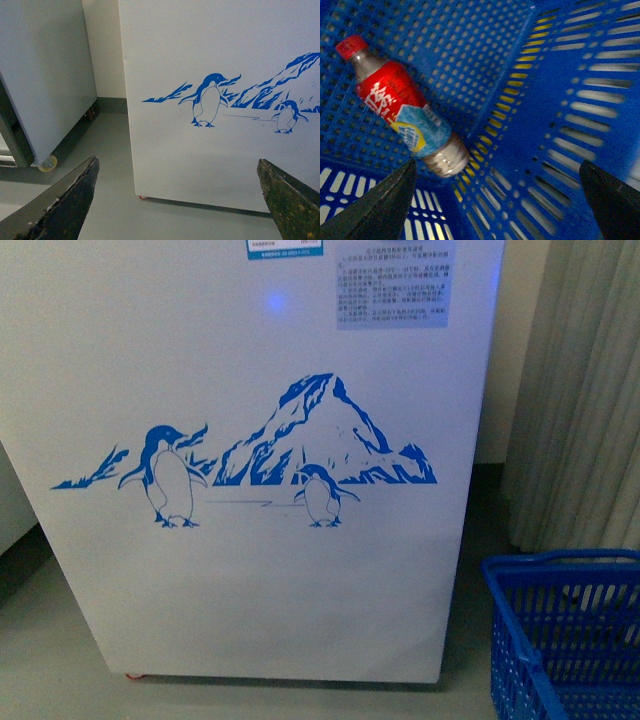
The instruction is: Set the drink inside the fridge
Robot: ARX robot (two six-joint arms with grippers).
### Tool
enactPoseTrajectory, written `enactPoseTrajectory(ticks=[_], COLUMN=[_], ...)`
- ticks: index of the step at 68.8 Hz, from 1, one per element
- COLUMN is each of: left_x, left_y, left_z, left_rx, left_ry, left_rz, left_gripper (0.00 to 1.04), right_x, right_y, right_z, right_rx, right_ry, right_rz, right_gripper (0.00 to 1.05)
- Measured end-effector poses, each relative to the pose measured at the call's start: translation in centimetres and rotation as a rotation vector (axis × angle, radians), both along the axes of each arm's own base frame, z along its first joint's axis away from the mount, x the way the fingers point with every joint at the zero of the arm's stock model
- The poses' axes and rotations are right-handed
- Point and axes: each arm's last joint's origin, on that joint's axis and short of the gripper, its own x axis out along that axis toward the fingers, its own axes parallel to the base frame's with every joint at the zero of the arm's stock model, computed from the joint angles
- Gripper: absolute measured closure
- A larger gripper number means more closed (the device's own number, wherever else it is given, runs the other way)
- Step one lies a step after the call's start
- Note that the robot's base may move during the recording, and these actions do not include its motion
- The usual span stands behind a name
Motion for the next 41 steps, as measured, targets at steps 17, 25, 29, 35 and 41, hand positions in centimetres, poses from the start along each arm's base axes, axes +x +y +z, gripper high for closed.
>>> enactPoseTrajectory(ticks=[17, 25, 29, 35, 41], left_x=[0.0, 0.0, 0.0, 0.0, 0.0], left_y=[0.0, 0.0, 0.0, 0.0, 0.0], left_z=[0.0, 0.0, 0.0, 0.0, 0.0], left_rx=[0.0, 0.0, 0.0, 0.0, 0.0], left_ry=[0.0, 0.0, 0.0, 0.0, 0.0], left_rz=[0.0, 0.0, 0.0, 0.0, 0.0], left_gripper=[0.08, 0.08, 0.08, 0.08, 0.08], right_x=[1.6, 1.5, 1.5, 1.6, 1.8], right_y=[0.0, 0.2, 0.3, 0.4, 0.4], right_z=[-7.2, -11.0, -12.2, -13.7, -15.1], right_rx=[0.038, 0.079, 0.092, 0.101, 0.105], right_ry=[0.141, 0.2, 0.217, 0.228, 0.229], right_rz=[0.048, 0.056, 0.058, 0.058, 0.053], right_gripper=[0.08, 0.08, 0.08, 0.08, 0.08])
